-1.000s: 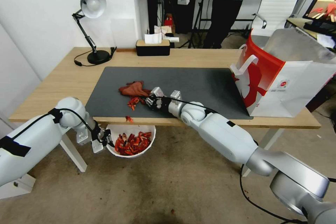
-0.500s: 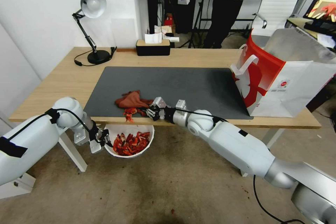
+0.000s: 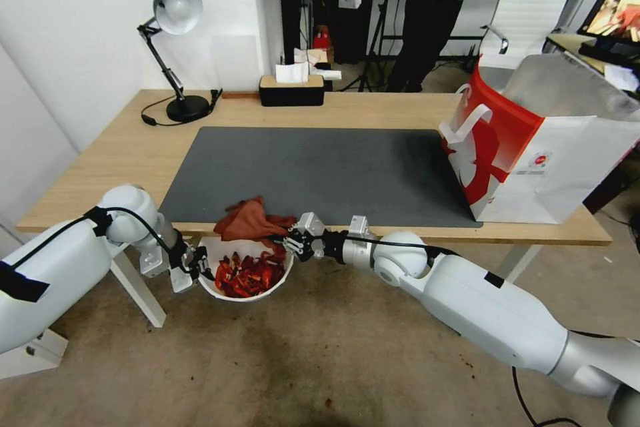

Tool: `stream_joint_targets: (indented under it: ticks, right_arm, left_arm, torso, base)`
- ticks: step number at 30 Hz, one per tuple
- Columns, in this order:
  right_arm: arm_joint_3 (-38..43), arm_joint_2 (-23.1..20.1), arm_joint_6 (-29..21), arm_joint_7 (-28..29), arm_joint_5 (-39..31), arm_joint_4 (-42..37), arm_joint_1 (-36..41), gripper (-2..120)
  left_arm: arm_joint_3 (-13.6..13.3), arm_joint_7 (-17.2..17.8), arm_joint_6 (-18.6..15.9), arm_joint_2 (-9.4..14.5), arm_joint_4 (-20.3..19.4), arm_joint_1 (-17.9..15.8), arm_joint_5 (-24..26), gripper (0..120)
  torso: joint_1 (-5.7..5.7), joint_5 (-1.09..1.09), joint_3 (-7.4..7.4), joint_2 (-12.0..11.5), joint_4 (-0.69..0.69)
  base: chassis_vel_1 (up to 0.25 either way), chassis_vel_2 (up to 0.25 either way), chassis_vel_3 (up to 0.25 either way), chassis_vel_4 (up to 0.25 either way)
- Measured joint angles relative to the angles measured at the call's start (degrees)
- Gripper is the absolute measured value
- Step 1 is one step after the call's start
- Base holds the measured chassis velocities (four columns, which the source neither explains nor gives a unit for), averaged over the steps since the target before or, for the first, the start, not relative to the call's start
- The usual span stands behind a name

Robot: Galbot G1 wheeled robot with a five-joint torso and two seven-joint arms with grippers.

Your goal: Sweep shrimp from table into container with towel, then put container into takeout bag.

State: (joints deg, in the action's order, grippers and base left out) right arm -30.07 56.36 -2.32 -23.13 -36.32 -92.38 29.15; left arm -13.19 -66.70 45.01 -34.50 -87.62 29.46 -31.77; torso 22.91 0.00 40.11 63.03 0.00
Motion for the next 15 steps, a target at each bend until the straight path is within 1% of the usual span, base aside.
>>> stream_joint_targets:
  ticks: [8,13,15]
  right_arm:
    - [-0.1,-0.8,-0.4,0.0,-0.1,-2.4,0.9,5]
    - [0.8,-1.0,-0.9,0.1,-1.6,-3.7,1.3,5]
    - [2.6,-0.8,-0.9,1.6,-3.1,-4.7,1.8,5]
  left_arm:
    - [0.0,0.0,-0.1,0.1,0.0,0.0,0.0,0]
    - [0.0,0.0,-0.1,0.2,-0.1,0.4,0.0,0]
    - [0.3,0.0,-0.1,0.3,-0.2,1.1,-0.1,0]
  torso:
    - [0.00,0.00,0.00,0.0,0.00]
    - [0.00,0.00,0.00,0.0,0.00]
    - [0.00,-0.01,0.00,0.0,0.00]
  base:
    - [0.000,0.000,0.000,0.000]
    - [0.000,0.000,0.000,0.000]
    - [0.000,0.000,0.000,0.000]
